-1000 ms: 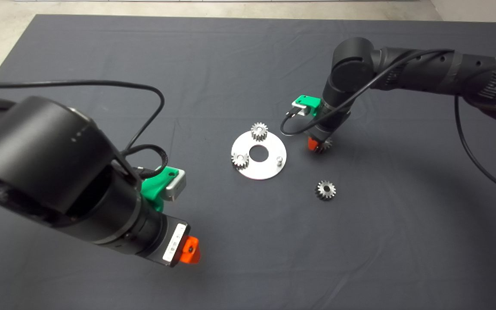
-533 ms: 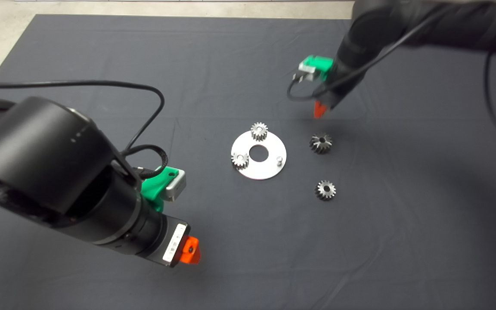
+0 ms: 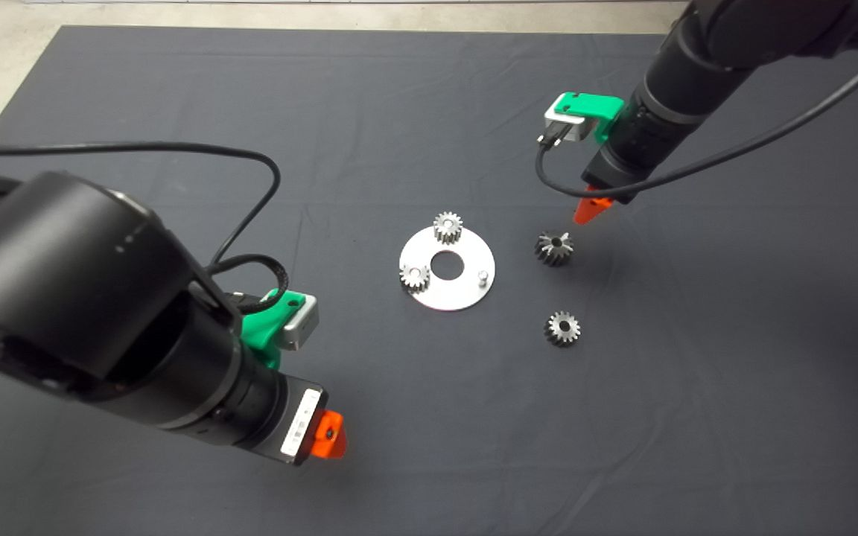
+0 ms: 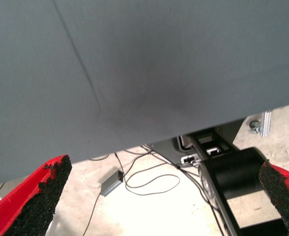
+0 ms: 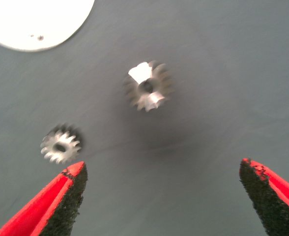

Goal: Remove an incorrectly installed larger gear and replace it with the correct smaller gear

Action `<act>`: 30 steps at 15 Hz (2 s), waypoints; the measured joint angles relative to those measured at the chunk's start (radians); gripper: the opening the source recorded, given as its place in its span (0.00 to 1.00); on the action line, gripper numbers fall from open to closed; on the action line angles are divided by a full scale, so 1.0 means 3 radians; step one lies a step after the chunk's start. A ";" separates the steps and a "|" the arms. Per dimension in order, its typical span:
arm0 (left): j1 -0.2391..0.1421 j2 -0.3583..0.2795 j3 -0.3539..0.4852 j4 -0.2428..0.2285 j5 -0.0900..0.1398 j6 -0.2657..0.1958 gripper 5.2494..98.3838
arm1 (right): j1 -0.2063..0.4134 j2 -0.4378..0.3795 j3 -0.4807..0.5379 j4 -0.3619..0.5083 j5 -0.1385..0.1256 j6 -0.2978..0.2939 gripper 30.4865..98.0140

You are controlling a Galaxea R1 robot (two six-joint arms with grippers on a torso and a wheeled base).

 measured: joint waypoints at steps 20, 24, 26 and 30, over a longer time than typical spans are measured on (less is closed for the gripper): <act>0.0000 -0.0037 0.0157 0.0005 0.0040 -0.0113 1.00 | -0.0501 -0.0007 0.1329 0.0182 0.0008 0.0284 0.99; 0.0000 -0.0037 0.0159 0.0005 0.0041 -0.0115 1.00 | -0.0700 -0.0067 0.1432 -0.0062 0.0011 0.0285 0.99; 0.0000 -0.0038 0.0159 0.0005 0.0044 -0.0115 1.00 | -0.0852 -0.0114 0.1437 -0.0265 0.0008 0.0301 0.99; 0.0000 -0.0037 0.0160 0.0005 0.0045 -0.0117 1.00 | -0.0958 -0.0161 0.1447 -0.0528 0.0005 0.0315 0.99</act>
